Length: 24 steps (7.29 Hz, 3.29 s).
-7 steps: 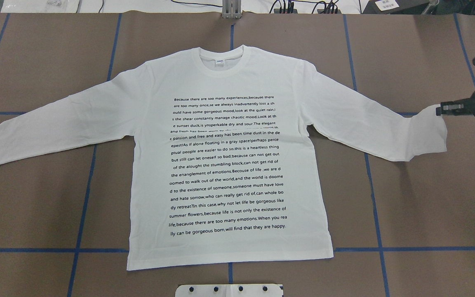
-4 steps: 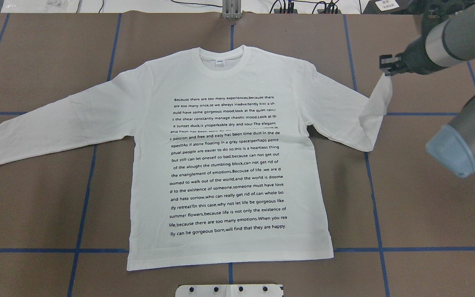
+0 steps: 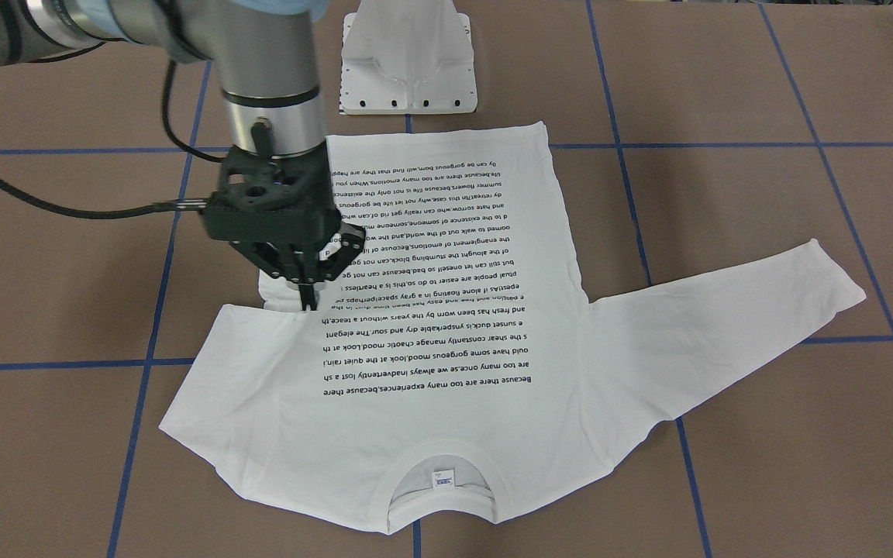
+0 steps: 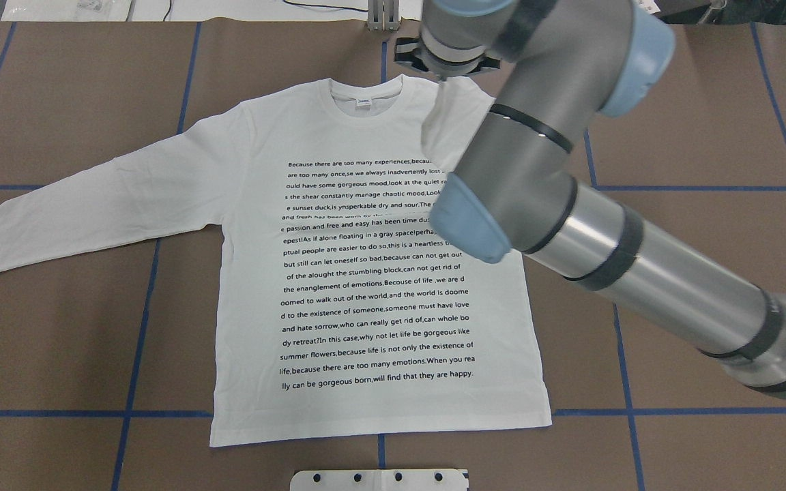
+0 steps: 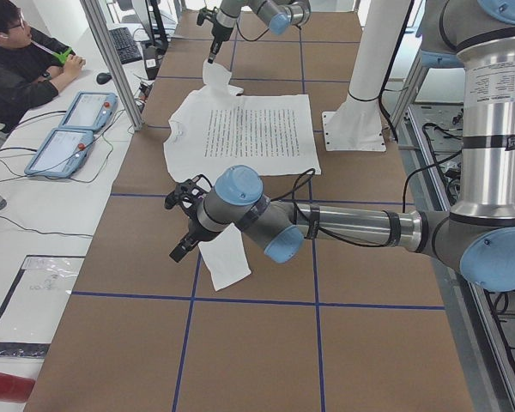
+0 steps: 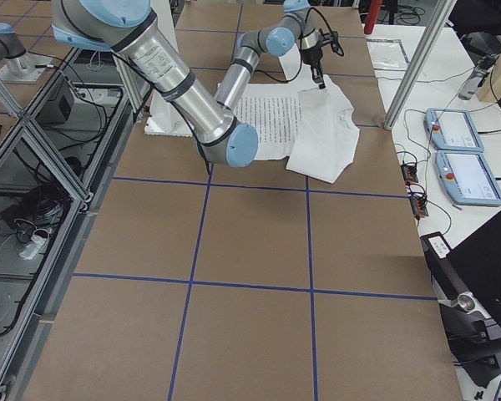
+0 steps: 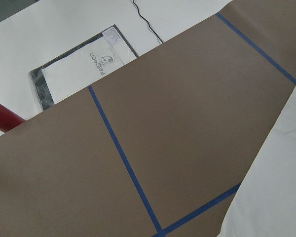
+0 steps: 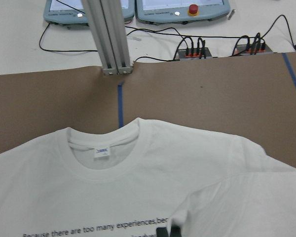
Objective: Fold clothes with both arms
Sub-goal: 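Fold the held sleeve across the shirt front toward the collar with the right gripper, then release the sleeve and raise the right arm while the left gripper reaches the other cuff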
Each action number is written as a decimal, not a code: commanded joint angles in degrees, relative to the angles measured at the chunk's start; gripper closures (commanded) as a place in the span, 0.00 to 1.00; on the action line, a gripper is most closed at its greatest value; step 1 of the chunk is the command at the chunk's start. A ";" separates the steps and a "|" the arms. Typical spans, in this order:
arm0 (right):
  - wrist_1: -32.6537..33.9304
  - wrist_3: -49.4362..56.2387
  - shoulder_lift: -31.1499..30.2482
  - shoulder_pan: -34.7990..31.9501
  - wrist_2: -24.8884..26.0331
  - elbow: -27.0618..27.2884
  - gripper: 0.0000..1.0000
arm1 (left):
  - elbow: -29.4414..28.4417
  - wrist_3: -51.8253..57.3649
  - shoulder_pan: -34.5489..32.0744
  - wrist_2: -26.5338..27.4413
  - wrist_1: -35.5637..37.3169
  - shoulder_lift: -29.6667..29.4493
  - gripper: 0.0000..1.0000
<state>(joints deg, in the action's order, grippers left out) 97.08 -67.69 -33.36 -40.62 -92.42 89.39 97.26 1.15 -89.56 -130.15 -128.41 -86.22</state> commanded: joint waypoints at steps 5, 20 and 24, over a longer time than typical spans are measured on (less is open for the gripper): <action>-16.57 -8.16 13.94 15.30 14.11 -26.01 1.00 | -0.40 -0.44 0.00 0.07 0.00 0.44 0.00; -5.31 29.60 -25.32 -19.83 -25.69 13.69 0.00 | -12.69 -24.09 17.90 2.42 -32.16 7.91 0.00; -5.41 29.89 -27.11 -20.29 -25.61 15.47 0.00 | -15.07 -23.91 28.72 10.52 -32.34 7.82 0.00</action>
<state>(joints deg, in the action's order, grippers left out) 91.71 -37.93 -60.13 -60.85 -118.03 104.71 82.70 -22.99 -63.44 -120.86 -160.62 -78.41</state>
